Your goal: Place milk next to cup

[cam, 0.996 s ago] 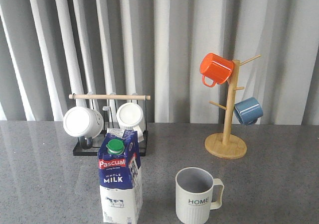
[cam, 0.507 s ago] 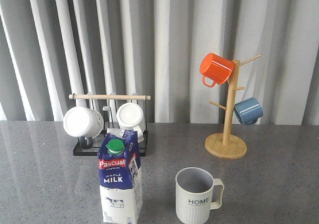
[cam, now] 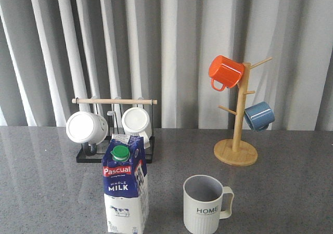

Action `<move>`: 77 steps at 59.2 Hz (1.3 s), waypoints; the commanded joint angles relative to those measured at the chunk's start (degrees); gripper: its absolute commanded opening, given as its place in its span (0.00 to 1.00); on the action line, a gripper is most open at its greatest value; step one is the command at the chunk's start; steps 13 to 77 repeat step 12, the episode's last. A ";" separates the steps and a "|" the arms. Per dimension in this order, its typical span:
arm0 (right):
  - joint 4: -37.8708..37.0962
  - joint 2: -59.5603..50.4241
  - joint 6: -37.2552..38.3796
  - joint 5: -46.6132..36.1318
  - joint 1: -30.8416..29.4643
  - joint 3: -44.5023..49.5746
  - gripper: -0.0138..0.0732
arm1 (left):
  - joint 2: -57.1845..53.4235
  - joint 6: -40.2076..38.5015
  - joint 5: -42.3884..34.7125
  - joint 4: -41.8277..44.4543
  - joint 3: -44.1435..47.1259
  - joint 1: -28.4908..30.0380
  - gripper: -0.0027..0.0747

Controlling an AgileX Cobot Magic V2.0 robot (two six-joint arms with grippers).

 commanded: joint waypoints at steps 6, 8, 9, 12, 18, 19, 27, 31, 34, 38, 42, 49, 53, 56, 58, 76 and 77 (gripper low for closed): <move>-0.57 -0.73 -0.62 -4.07 -0.31 0.59 0.15 | -0.58 -0.19 -4.28 -0.55 -0.89 -0.22 0.02; -0.57 -0.73 -0.62 -4.07 -0.31 0.59 0.15 | -0.58 -0.19 -4.28 -0.55 -0.89 -0.22 0.02; -0.57 -0.73 -0.62 -4.07 -0.31 0.59 0.15 | -0.58 -0.19 -4.28 -0.55 -0.89 -0.22 0.02; -0.57 -0.73 -0.62 -4.07 -0.31 0.59 0.15 | -0.58 -0.19 -4.28 -0.55 -0.89 -0.22 0.02; -0.57 -0.73 -0.62 -4.07 -0.31 0.59 0.15 | -0.58 -0.19 -4.28 -0.55 -0.89 -0.22 0.02; -0.57 -0.73 -0.62 -4.07 -0.31 0.59 0.15 | -0.58 -0.19 -4.28 -0.55 -0.89 -0.22 0.02; -0.57 -0.73 -0.62 -4.07 -0.31 0.59 0.15 | -0.58 -0.19 -4.28 -0.55 -0.89 -0.22 0.02; -0.57 -0.73 -0.62 -4.07 -0.31 0.59 0.15 | -0.58 -0.19 -4.28 -0.55 -0.89 -0.22 0.02; -0.57 -0.73 -0.62 -4.07 -0.31 0.59 0.15 | -0.58 -0.19 -4.28 -0.55 -0.89 -0.22 0.02; -0.57 -0.73 -0.62 -4.07 -0.31 0.59 0.15 | -0.58 -0.19 -4.28 -0.55 -0.89 -0.22 0.02; -0.57 -0.73 -0.62 -4.07 -0.31 0.59 0.15 | -0.58 -0.19 -4.28 -0.55 -0.89 -0.22 0.02; -0.57 -0.73 -0.62 -4.07 -0.31 0.59 0.15 | -0.58 -0.19 -4.28 -0.55 -0.89 -0.22 0.02; -0.57 -0.73 -0.62 -4.07 -0.31 0.59 0.15 | -0.58 -0.19 -4.28 -0.55 -0.89 -0.22 0.02; -0.57 -0.73 -0.62 -4.07 -0.31 0.59 0.15 | -0.58 -0.19 -4.28 -0.55 -0.89 -0.22 0.02; -0.57 -0.73 -0.62 -4.07 -0.31 0.59 0.15 | -0.58 -0.19 -4.28 -0.55 -0.89 -0.22 0.02; -0.57 -0.73 -0.62 -4.07 -0.31 0.59 0.15 | -0.58 -0.19 -4.28 -0.55 -0.89 -0.22 0.02; -0.57 -0.73 -0.62 -4.07 -0.31 0.59 0.15 | -0.58 -0.19 -4.28 -0.55 -0.89 -0.22 0.02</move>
